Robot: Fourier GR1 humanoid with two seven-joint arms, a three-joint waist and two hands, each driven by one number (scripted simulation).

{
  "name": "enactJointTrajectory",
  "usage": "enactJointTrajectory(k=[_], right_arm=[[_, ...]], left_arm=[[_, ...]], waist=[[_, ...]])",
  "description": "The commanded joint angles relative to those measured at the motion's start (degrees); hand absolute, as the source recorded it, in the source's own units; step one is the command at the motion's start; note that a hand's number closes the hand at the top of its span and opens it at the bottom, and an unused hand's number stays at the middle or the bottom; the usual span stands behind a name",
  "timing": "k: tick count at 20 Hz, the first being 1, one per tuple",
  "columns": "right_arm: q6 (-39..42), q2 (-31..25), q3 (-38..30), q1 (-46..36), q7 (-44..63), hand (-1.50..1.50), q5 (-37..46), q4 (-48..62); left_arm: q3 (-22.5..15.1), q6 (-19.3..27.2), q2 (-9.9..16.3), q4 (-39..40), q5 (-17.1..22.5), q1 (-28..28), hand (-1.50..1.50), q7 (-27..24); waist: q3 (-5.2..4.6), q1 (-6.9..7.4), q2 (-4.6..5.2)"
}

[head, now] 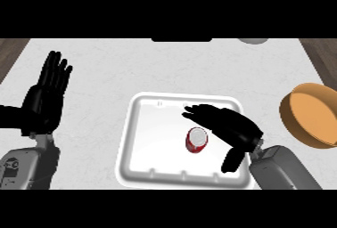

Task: Pick the can from the tray and place it in the pot

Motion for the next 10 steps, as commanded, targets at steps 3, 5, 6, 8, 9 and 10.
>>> enactJointTrajectory(k=[3, 5, 6, 8, 9, 10], right_arm=[[-3.09, 3.5, 1.24, 2.8, 1.55, -1.5, 7.26, 2.16], [-2.93, 4.78, -0.96, 0.26, -1.22, -1.5, 7.49, 7.16], [-1.91, 2.96, -3.04, 0.97, -2.5, -1.5, 6.37, 5.4], [-7.82, 7.76, -1.75, -3.82, -4.27, -1.5, 9.72, 16.35], [-4.72, 5.41, -1.89, 1.11, -4.53, -1.5, 10.06, 8.81], [-9.76, 5.33, -0.04, 2.53, -8.53, -1.5, 11.03, 13.65]], left_arm=[[0.49, -0.11, -0.75, -0.83, -0.04, -0.23, 0.0, 0.42], [-0.12, -0.61, -0.56, -1.9, -0.42, -0.65, 0.0, 2.13], [2.63, -3.81, 1.79, -1.16, 1.9, 0.96, 0.0, 0.96], [0.34, -0.67, -0.62, -1.42, -0.65, 0.02, 0.0, 1.18], [1.12, -0.61, -0.49, 1.84, -1.87, -0.89, 0.0, -0.88], [1.19, 0.19, -0.63, 2.68, -1.03, -4.02, 0.0, 1.59]], waist=[[0.0, -0.03, 0.0], [0.01, 0.09, 0.02], [0.0, 0.06, 0.01], [0.01, 0.34, 0.09], [0.0, -0.07, 0.03], [0.01, -0.07, 0.08]])
